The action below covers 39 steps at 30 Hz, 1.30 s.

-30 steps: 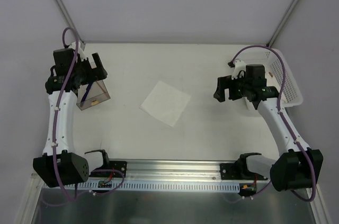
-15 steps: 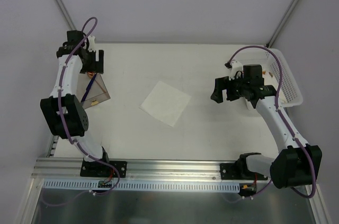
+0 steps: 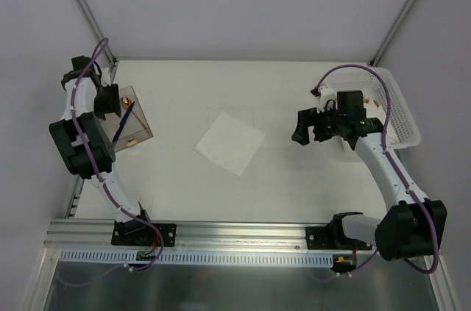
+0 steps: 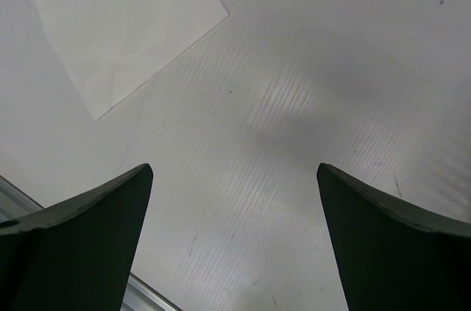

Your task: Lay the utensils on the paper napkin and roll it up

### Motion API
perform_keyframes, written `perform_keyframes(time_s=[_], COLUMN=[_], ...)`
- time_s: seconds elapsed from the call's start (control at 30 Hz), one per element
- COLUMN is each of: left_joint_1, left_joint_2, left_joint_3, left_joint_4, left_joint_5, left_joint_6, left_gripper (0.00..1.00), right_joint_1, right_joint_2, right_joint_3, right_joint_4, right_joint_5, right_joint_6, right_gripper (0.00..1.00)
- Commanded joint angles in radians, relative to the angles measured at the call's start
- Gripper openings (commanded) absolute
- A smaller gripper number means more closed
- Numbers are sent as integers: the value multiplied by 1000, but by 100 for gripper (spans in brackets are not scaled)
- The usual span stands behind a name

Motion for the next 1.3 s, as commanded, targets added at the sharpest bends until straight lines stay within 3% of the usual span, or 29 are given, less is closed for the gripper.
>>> perform_keyframes(time_s=[0.0, 0.43, 0.83, 0.97, 1.1, 1.27], left_joint_1=[-14, -3, -3, -3, -10, -27], left_joint_2=[49, 184, 264, 278, 276, 267], left_joint_3=[7, 56, 92, 82, 66, 44], left_joint_4=[-22, -19, -16, -15, -12, -1], left_joint_5=[40, 6, 0, 0, 1, -3], left_joint_6=[-12, -12, -8, -9, -9, -17], left_gripper=[56, 60, 56, 49, 31, 16], right_joint_1=[8, 6, 5, 6, 6, 5], right_joint_2=[9, 37, 66, 69, 78, 78], right_joint_3=[19, 19, 22, 22, 28, 28], right_joint_4=[-2, -3, -3, -6, -5, -6], right_joint_5=[-13, -6, 2, 5, 4, 4], right_joint_6=[-16, -21, -29, -33, -33, -38], right_gripper=[99, 99, 99, 99, 99, 99])
